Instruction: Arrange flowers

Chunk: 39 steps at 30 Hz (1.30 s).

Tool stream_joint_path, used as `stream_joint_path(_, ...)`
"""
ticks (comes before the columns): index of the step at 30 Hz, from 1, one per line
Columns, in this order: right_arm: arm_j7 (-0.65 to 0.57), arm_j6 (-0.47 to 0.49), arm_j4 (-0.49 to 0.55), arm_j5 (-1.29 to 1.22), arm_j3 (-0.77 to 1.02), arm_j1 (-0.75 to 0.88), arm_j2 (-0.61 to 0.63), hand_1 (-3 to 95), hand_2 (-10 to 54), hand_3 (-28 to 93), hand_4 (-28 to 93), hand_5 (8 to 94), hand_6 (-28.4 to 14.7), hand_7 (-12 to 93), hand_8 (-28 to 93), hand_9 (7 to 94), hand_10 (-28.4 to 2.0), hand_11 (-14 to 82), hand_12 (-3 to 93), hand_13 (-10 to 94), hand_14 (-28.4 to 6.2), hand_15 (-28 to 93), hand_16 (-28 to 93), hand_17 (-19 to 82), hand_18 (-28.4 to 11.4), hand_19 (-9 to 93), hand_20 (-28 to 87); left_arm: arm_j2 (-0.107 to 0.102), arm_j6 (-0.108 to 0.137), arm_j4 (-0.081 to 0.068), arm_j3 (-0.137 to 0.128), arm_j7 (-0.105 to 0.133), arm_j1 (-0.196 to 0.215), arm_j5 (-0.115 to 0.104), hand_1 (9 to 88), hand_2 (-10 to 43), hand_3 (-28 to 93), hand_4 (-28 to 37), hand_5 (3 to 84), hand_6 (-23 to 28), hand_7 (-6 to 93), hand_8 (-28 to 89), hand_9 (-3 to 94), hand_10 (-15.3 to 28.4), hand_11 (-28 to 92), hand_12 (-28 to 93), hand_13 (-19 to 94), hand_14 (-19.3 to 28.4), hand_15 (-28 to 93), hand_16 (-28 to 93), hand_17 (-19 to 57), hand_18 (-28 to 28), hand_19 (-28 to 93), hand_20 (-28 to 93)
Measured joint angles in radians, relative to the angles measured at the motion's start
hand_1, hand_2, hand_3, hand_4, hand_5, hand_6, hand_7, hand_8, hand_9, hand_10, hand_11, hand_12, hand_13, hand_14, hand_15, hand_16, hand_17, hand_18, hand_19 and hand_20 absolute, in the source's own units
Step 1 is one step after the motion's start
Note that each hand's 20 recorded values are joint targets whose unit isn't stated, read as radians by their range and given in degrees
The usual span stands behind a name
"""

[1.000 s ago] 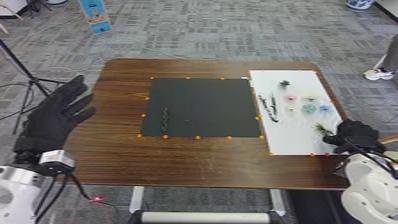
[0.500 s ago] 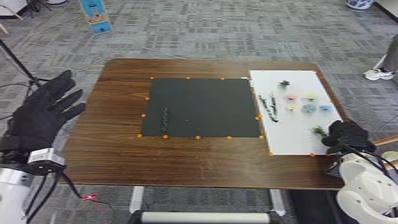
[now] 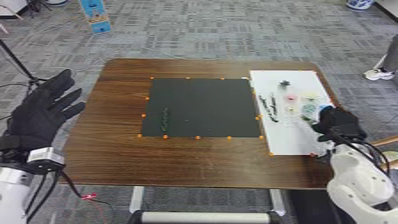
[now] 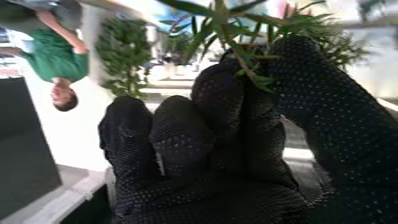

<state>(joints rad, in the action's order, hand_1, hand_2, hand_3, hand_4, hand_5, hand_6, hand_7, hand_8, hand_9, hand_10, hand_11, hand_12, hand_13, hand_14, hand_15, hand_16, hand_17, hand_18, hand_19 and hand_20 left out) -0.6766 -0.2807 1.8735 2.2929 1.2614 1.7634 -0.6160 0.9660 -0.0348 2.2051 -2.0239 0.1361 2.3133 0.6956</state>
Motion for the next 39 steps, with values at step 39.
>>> stream_joint_path(39,0.080,0.137,-0.339,-0.040,-0.679,-0.675,-0.512,40.4,-9.5,82,-8,69.7,-2.9,58,26,76.8,-12.3,55.6,51.9,75,-9.6,84,39,49,-21.7,93,72,0.037,0.004,-0.003,0.049,0.000,0.001,0.000,25.5,-9.5,62,-28.3,22.6,0.2,19.4,-11,18.4,7.4,13,18,16,11.9,12,3,-10.9,19.0,37,7)
